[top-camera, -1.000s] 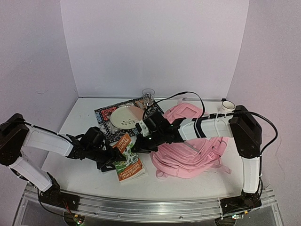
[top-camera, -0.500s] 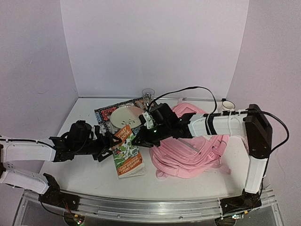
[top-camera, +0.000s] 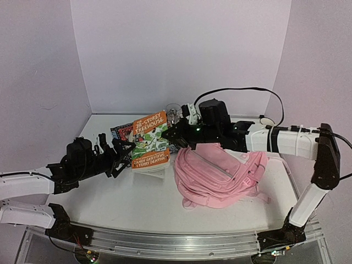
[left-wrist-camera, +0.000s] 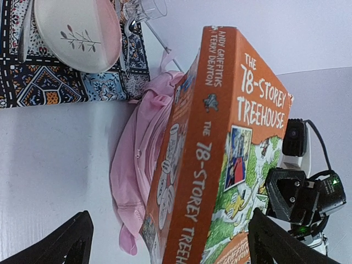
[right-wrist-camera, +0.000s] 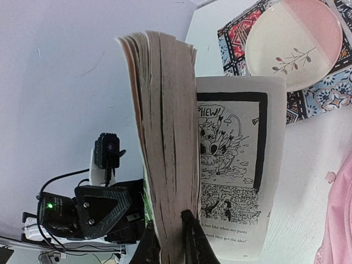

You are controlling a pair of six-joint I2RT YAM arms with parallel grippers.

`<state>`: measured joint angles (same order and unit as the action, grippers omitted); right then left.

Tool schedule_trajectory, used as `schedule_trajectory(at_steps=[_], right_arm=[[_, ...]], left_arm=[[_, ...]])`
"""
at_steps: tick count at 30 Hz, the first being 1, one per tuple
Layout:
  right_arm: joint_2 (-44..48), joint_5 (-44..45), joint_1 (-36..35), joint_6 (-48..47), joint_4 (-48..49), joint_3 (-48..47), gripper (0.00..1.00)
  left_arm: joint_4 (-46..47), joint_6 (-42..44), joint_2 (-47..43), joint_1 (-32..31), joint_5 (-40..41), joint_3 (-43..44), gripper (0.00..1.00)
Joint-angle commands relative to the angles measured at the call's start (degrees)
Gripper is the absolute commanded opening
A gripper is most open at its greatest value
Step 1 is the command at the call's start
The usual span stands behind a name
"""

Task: Pack the student bag
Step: Pick up the book from the center of the board, then pass from the right arm to the left

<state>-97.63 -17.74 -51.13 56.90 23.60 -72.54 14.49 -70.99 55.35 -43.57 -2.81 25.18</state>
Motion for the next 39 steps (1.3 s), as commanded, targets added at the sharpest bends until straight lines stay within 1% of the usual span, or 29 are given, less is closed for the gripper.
schedule_trajectory(at_steps=[1, 8, 11, 15, 22, 26, 30, 34, 39], right_arm=[[5.6, 3.2, 0.4, 4.3, 11.5, 0.3, 0.0], [7.6, 6.2, 0.9, 7.5, 17.6, 2.4, 0.0], [8.3, 7.7, 0.9, 8.5, 19.4, 3.1, 0.0], [9.2, 9.2, 0.9, 11.1, 23.7, 5.9, 0.0], [10.4, 10.6, 0.9, 14.0, 29.4, 9.8, 0.0], [11.0, 11.6, 0.9, 15.5, 30.7, 11.8, 0.0], [11.4, 12.3, 0.9, 15.7, 31.9, 13.4, 0.0], [11.3, 12.1, 0.9, 14.9, 32.1, 14.4, 0.0], [10.8, 9.0, 0.9, 14.2, 31.9, 15.2, 0.0]], left_arm=[[9.2, -2.3, 0.9, -0.9, 0.0, -0.6, 0.99], [16.5, -1.4, 5.7, -4.9, 1.2, 1.7, 0.99], [20.0, -3.0, 7.9, -5.8, 1.8, 1.9, 0.98], [27.1, -5.7, 10.7, -6.0, 1.4, 1.8, 0.97], [30.8, -4.6, 14.9, -6.5, 1.1, 5.3, 0.9], [33.9, -4.7, 17.7, -6.8, -0.2, 6.9, 0.85], [37.3, -5.8, 19.4, -7.5, -0.5, 7.2, 0.77], [41.1, -8.0, 19.4, -7.6, 0.3, 6.2, 0.65], [42.6, -8.8, 17.4, -7.6, 3.5, 5.0, 0.4]])
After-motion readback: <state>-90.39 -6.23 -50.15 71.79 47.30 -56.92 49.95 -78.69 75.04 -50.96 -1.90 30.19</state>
